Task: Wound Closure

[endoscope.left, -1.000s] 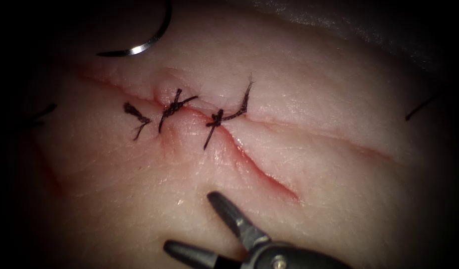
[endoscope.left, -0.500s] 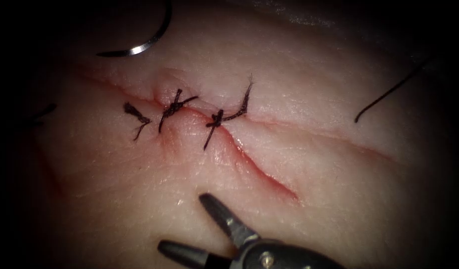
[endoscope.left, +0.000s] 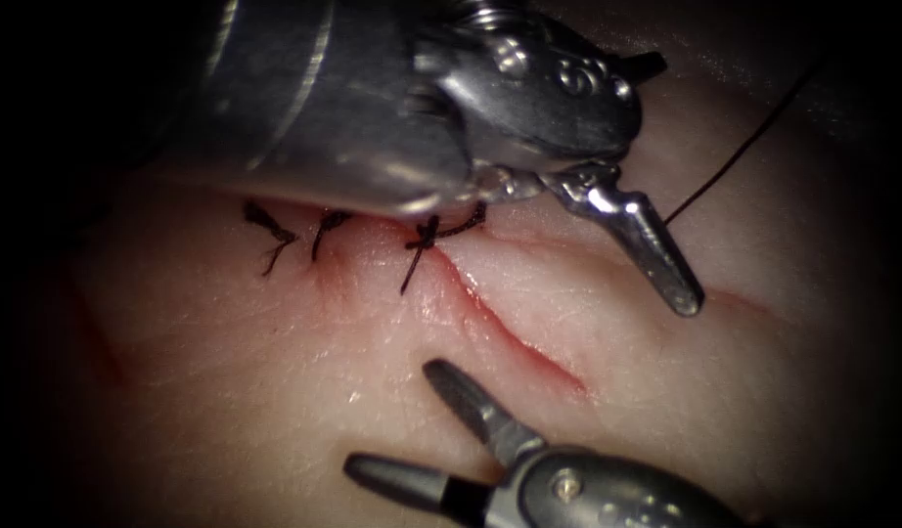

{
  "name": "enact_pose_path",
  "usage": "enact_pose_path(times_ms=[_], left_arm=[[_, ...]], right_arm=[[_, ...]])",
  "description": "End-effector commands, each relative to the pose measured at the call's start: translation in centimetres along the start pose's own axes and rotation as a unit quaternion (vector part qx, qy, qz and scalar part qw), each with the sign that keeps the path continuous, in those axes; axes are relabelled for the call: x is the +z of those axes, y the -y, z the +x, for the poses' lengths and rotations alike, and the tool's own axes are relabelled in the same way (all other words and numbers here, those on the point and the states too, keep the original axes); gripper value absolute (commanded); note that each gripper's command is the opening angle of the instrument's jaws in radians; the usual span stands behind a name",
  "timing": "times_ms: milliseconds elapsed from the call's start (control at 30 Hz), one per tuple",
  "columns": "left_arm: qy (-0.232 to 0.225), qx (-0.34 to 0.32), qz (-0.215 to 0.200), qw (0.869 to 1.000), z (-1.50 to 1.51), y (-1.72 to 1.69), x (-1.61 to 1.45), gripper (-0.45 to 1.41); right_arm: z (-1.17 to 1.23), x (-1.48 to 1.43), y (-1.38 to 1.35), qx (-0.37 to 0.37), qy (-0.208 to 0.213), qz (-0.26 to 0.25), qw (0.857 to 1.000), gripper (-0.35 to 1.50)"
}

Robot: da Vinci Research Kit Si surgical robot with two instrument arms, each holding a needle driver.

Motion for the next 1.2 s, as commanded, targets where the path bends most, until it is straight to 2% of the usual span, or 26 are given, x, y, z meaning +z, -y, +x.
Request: enact_pose_path(times_ms=[33, 133, 300, 400, 467, 533, 767, 900, 1000, 1133, 1200], left_arm=[[-0.002, -0.005, -0.004, 1.000, -0.05, 0.02, 0.02, 1.29], [0.008, -0.031, 0.011, 0.999, -0.21, 0.03, -0.16, 1.14], [0.034, -0.096, 0.032, 0.994, -0.46, 0.07, -0.25, 1.07], [0.036, -0.129, 0.046, 0.990, -0.64, 0.11, -0.17, 0.98], [0.035, -0.141, 0.041, 0.989, -0.74, 0.15, -0.09, 0.93], [0.033, -0.157, 0.040, 0.986, -0.88, 0.22, -0.02, 0.73], [0.026, -0.199, 0.050, 0.978, -1.16, 0.52, 0.11, 0.68], [0.025, -0.204, 0.053, 0.977, -1.18, 0.60, 0.16, 0.68], [0.029, -0.209, 0.033, 0.977, -1.21, 0.60, 0.27, 0.67], [0.031, -0.213, 0.024, 0.976, -1.25, 0.61, 0.36, 0.67], [0.031, -0.216, 0.025, 0.976, -1.25, 0.64, 0.38, 0.60]], right_arm=[[0.01, 0.03, 0.02, 0.001, 0.000, 0.001, 1.000, 0.81], [0.03, 0.00, -0.02, 0.002, 0.001, 0.003, 1.000, 0.79], [0.07, -0.11, -0.08, 0.004, 0.001, 0.002, 1.000, 0.72], [0.09, -0.17, -0.12, 0.005, 0.002, 0.002, 1.000, 0.69], [0.09, -0.20, -0.14, 0.008, 0.002, 0.002, 1.000, 0.69], [0.08, -0.22, -0.16, 0.008, 0.002, 0.003, 1.000, 0.69], [0.06, -0.20, -0.14, 0.009, 0.002, 0.003, 1.000, 0.66], [0.04, -0.18, -0.12, 0.008, 0.003, 0.002, 1.000, 0.62], [0.03, -0.16, -0.11, 0.007, 0.004, 0.001, 1.000, 0.61], [0.02, -0.16, -0.11, 0.007, 0.004, 0.001, 1.000, 0.56], [0.02, -0.16, -0.11, 0.007, 0.004, 0.001, 1.000, 0.52]])
